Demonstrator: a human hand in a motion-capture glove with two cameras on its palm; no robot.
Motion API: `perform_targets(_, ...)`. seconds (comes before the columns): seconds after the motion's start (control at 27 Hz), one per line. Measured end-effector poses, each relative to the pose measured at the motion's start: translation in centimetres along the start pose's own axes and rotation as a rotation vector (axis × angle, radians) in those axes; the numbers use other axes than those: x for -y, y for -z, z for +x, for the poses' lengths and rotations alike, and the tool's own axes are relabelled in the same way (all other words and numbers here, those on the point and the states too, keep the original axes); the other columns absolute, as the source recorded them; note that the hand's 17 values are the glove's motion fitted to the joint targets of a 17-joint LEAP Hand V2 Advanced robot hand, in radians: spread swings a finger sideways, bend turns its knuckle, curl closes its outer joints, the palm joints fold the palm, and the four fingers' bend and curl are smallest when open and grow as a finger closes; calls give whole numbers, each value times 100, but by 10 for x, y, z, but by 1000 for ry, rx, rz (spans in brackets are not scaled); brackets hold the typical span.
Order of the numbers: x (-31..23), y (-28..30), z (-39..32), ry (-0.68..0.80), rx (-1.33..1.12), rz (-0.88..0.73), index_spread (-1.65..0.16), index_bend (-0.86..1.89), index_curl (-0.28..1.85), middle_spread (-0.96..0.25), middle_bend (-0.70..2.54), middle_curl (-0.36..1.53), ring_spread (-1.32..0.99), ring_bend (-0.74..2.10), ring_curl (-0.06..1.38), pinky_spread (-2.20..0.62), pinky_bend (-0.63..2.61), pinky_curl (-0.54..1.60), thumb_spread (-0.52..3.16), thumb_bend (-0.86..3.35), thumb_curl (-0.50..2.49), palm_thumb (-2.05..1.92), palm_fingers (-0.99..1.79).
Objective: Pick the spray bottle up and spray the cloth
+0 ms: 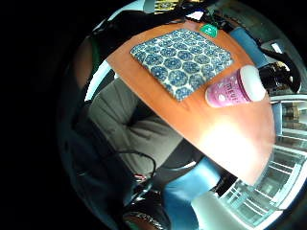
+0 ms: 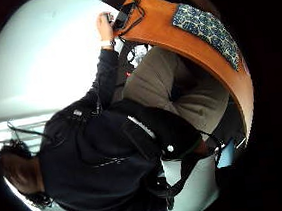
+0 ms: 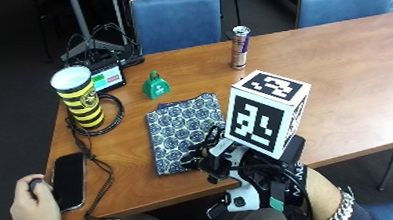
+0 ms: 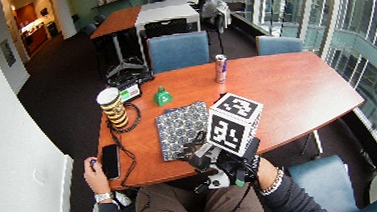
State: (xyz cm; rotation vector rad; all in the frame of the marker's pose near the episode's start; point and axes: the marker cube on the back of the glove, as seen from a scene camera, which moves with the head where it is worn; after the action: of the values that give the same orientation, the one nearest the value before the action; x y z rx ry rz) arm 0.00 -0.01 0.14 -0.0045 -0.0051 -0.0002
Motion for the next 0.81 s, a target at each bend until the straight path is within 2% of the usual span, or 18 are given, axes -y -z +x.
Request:
perform_targets(0.33,0,-3,0,2,4,-10,-37,18,18,-6,23,15,-4,33,17,20,31,17,77,13,11,33,50)
perform_targets(0.81,10,12,5,1,-25,23,-42,17,24,-7,20,23,-5,32,21,24,27,23,97,5,17,37,50)
